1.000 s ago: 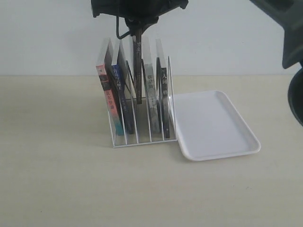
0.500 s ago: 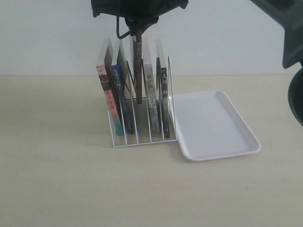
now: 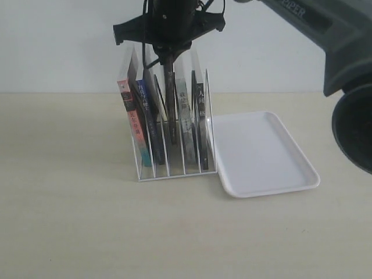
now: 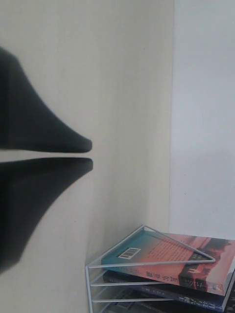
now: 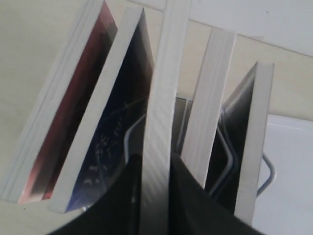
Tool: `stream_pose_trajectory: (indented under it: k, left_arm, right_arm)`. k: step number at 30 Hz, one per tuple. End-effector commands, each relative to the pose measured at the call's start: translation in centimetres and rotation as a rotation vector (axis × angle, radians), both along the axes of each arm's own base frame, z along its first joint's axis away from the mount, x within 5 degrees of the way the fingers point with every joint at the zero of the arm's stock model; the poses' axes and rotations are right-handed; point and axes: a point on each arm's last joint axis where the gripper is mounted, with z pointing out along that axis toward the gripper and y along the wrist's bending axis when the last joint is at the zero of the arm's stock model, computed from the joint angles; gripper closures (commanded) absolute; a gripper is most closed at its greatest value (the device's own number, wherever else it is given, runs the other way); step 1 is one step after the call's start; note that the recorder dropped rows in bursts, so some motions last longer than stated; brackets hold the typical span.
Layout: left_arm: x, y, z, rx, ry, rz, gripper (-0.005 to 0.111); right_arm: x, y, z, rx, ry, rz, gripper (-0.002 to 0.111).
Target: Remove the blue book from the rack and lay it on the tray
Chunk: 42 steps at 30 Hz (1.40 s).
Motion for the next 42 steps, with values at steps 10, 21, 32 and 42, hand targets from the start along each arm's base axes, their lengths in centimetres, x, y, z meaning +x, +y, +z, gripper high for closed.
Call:
stream_pose_trajectory:
  k: [10, 21, 32, 42]
  left_arm:
    - [0.0, 0.0, 0.1, -0.004, -0.008, 0.002, 0.103]
    - [0.0, 0.0, 0.1, -0.004, -0.008, 0.002, 0.103]
    - [0.0, 0.0, 0.1, -0.004, -0.008, 0.002, 0.103]
    - [0.0, 0.0, 0.1, -0.004, -0.008, 0.002, 0.103]
  right_arm:
    - [0.1, 0.1, -1.0, 0.001, 0.024, 0.013, 0.103]
    - [-0.5, 0.0, 0.3, 0.041, 0.023, 0.021, 0.067]
    - [-2.9, -3.0, 7.6, 0.07, -0.15, 0.002, 0.067]
    - [-4.5, -5.4, 9.0, -0.076, -0.209, 0.039, 0.108]
